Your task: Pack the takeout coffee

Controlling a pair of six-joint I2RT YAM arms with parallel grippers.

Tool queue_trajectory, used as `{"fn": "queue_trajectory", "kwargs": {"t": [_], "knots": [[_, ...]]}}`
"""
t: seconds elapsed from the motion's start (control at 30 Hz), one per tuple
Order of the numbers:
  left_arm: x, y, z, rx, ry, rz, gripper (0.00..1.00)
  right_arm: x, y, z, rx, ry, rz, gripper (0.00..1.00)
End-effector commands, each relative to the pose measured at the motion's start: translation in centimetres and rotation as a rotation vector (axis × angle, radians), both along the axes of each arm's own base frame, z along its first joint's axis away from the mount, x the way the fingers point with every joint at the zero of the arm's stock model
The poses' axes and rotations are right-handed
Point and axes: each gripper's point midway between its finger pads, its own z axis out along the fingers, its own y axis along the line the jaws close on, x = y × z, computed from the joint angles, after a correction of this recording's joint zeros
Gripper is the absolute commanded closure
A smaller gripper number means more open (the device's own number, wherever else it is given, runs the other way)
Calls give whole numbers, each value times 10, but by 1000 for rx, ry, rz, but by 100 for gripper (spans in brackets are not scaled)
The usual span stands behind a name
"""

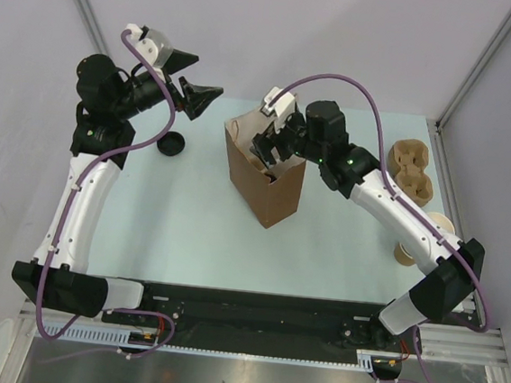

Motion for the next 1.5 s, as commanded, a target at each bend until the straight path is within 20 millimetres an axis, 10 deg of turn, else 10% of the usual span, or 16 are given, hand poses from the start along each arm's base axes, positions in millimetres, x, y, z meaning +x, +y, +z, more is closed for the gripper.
{"fn": "queue_trajectory", "kwargs": {"t": [0.0, 0.43, 0.7, 0.8, 1.03, 1.23, 1.47], "knots": [[-4, 5, 23, -14, -39, 26, 1, -24, -6, 46, 111, 13, 48, 9], [16, 15, 3, -63, 182, 91, 0, -6, -37, 129, 247, -26, -39, 0], [61, 54, -40, 15, 521, 276, 1, 37, -113, 150, 325, -7, -260, 0], [47, 71, -46, 35, 589, 315, 0, 52, -153, 134, 341, 74, -368, 0], [39, 100, -148, 171, 868, 387, 1, 50, -227, 49, 267, 295, -567, 0], [11, 112, -235, 287, 971, 409, 1, 18, -257, -35, 205, 476, -653, 0], [-20, 118, -295, 335, 1041, 446, 0, -15, -264, -57, 165, 490, -665, 0]]}}
